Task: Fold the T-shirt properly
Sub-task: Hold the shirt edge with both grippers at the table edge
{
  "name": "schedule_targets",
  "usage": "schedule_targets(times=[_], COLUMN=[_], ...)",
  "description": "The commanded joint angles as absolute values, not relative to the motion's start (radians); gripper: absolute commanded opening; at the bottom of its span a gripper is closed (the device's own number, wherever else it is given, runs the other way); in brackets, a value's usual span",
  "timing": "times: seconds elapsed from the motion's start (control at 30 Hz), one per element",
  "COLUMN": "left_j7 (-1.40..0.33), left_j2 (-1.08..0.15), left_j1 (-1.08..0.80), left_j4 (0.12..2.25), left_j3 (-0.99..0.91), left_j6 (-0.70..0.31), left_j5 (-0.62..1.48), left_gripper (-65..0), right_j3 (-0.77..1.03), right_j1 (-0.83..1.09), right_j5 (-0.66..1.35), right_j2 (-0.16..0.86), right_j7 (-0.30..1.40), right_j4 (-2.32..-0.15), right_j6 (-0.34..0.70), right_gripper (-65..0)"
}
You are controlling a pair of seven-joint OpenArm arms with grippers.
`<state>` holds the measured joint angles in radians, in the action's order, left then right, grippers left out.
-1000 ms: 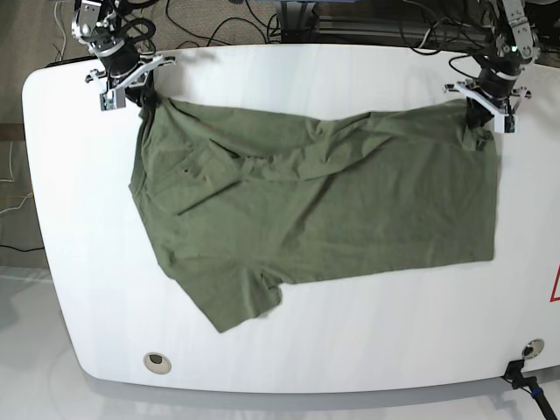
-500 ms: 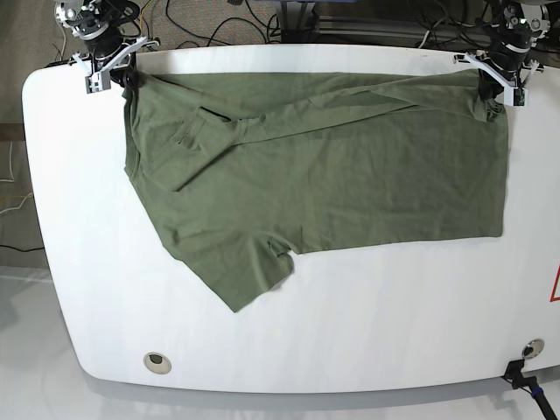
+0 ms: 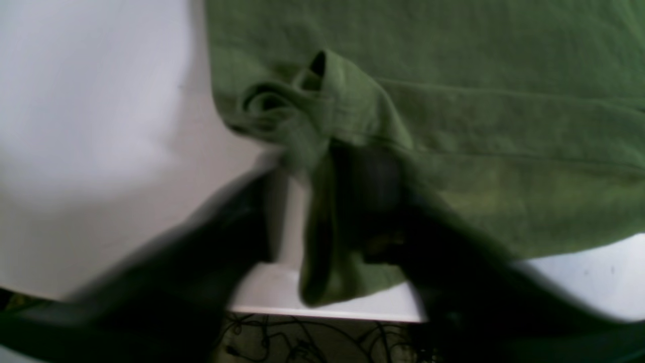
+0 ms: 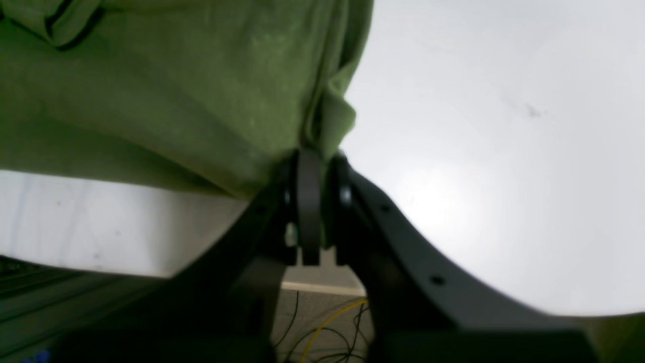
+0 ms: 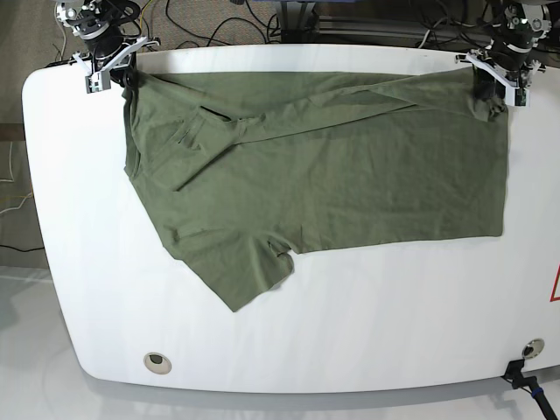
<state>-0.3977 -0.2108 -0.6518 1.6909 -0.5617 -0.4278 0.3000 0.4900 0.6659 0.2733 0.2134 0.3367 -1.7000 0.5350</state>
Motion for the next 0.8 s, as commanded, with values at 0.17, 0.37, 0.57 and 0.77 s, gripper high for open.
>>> schedule_targets(times=[0.17, 0.37, 0.57, 0.77], left_j7=[-0.438, -0.452, -0.535, -0.539], left_j2=[-0.225, -0.220, -0.197, -0.176], left_j1=[-0.654, -0.638, -0.601, -0.610], left_j4=[1.813, 1.876, 1.868, 1.862], left_j3=[-0.638, -0.680, -0.680, -0.677], left_j6=[-0.424, -0.506, -0.595, -0.599], left_j5=[0.308, 0.312, 0.309, 0.308], left_gripper=[-8.3, -8.6, -8.6, -8.6], right_j3=[0.495, 0.495, 0.493, 0.493], right_j1=[0.653, 0.651, 0.651, 0.650], right_j5=[0.272, 0.275, 0.277, 0.277], right_j2=[0.222, 0.222, 0.222, 0.220], right_j7=[0.335, 0.335, 0.335, 0.335], right_j4=[-1.709, -1.709, -1.709, -1.709], right_j6=[0.533, 0.533, 0.533, 0.533], right_gripper=[-65.0, -65.0, -65.0, -65.0])
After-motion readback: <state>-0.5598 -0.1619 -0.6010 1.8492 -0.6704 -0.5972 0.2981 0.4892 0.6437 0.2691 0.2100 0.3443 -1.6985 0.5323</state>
